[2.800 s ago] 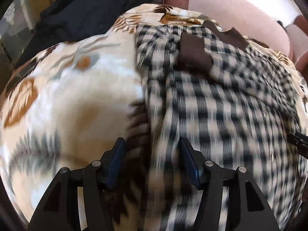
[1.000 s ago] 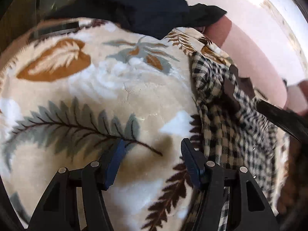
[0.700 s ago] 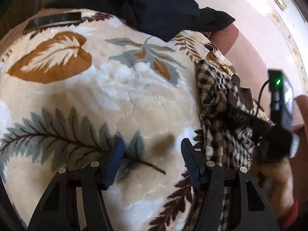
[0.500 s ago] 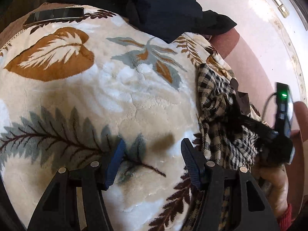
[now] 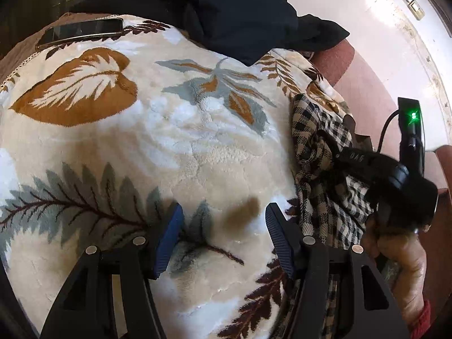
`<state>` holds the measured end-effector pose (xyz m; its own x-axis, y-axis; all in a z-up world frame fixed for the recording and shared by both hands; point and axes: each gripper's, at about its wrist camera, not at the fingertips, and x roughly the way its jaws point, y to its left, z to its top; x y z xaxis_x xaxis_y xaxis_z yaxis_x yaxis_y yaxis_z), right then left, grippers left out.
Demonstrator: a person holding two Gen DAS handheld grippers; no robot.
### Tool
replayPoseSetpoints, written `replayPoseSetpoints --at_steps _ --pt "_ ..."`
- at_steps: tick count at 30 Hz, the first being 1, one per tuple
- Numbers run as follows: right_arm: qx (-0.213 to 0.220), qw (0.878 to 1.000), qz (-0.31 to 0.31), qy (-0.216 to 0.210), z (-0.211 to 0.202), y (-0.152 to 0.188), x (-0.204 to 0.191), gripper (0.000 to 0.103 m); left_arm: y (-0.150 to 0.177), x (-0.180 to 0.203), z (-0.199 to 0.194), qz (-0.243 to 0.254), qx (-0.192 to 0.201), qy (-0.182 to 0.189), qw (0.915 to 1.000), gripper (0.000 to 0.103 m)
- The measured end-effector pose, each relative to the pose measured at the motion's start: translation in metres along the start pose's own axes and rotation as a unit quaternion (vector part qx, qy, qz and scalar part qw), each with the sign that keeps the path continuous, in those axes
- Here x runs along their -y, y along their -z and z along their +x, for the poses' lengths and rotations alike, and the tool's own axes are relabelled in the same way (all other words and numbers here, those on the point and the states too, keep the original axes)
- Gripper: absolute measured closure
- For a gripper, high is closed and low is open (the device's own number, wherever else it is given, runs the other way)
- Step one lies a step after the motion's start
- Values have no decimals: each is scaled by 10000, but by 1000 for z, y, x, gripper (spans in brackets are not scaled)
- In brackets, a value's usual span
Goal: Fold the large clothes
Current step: 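Grasp the shirt side edge with the right gripper and fold it inward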
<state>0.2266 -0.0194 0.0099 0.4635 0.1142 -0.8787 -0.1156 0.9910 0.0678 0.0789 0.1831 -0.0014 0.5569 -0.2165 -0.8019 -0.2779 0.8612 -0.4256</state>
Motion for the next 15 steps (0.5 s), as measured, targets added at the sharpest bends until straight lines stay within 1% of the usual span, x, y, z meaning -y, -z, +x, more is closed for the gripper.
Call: replayPoseSetpoints --at_steps 2,4,7,8,9,11,12,13,15 --pt "-21 9999 -117 -70 0 1 -1 83 0 1 0 -4 25 -26 10000 43" --pt "2 9990 -116 -435 -12 1 2 71 0 3 0 13 51 -62 10000 43" --pt "119 9940 23 -1085 -37 6 17 65 1 5 2 60 80 -151 9998 43" --pt "152 9927 68 -1196 -45 8 24 65 2 6 2 74 94 -184 9998 43" --pt "203 9927 114 -1179 -51 10 33 65 3 7 2 88 115 -208 9997 43" --pt "355 9945 252 -953 -61 16 56 65 4 9 0 130 170 -216 9995 43" --pt "399 9957 345 -765 -63 17 70 65 5 12 -1 174 217 -199 9994 43" --pt "419 9969 494 -447 -62 18 89 65 6 16 -2 229 253 -183 9992 43" --pt "358 9967 725 -85 -53 16 117 65 9 23 -3 351 306 -172 9988 43"
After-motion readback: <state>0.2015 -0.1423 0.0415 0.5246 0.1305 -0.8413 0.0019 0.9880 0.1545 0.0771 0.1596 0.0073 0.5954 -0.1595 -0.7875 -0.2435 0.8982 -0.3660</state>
